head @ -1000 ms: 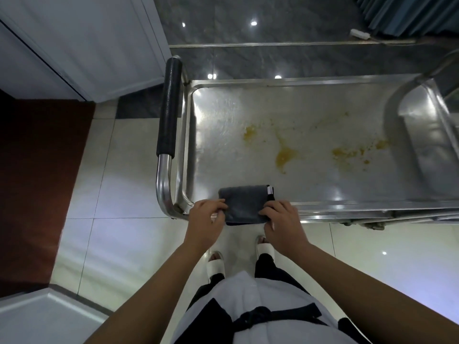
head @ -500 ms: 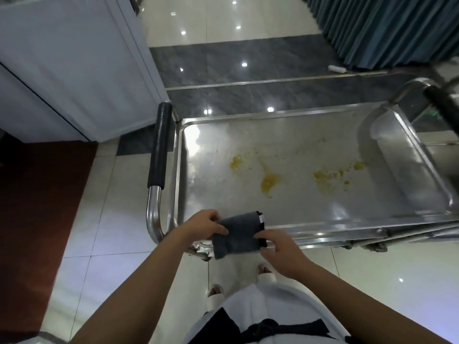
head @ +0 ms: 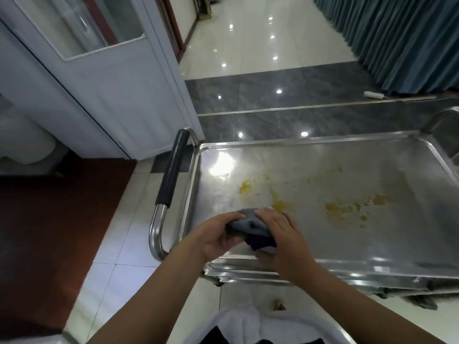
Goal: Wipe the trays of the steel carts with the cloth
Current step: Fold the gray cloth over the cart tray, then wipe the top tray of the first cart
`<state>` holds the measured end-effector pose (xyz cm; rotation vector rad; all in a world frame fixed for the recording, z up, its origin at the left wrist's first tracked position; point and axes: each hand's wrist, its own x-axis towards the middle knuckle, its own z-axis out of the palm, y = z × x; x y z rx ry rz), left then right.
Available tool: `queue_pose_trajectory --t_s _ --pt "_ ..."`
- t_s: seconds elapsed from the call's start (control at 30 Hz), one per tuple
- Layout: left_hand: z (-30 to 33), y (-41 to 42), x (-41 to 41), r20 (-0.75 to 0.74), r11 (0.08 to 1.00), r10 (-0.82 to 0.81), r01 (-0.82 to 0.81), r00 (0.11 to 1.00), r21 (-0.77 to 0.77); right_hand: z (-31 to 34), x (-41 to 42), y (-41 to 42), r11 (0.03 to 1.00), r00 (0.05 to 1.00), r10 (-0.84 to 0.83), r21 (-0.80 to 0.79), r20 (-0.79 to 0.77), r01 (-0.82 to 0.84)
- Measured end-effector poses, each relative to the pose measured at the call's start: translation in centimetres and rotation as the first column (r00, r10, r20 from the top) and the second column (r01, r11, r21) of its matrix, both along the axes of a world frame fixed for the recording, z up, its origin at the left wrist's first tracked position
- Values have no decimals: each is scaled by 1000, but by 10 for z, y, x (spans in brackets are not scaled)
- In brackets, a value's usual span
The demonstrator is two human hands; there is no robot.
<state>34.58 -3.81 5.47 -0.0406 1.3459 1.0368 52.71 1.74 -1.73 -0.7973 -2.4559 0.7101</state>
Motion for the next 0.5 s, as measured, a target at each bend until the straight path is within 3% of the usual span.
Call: queue_pose_trajectory --t_s 0.1,0.33,0.4,0.43,0.5 --pt "7 -3 -1 34 999 45 -46 998 9 13 -15 27 970 994 39 237 101 -63" --pt "18 -18 -29 -77 997 -81 81 994 0 38 -46 47 886 907 263 290 330 -363" --pt "19 -13 -42 -109 991 -136 135 985 -10 38 -60 48 909 879 344 118 329 -400" --pt "20 -10 -50 -147 984 -177 175 973 -28 35 -66 49 927 877 371 -71 306 -367" --pt "21 -4 -71 -287 965 -261 247 922 -87 32 -79 48 864 920 354 -435 168 -253"
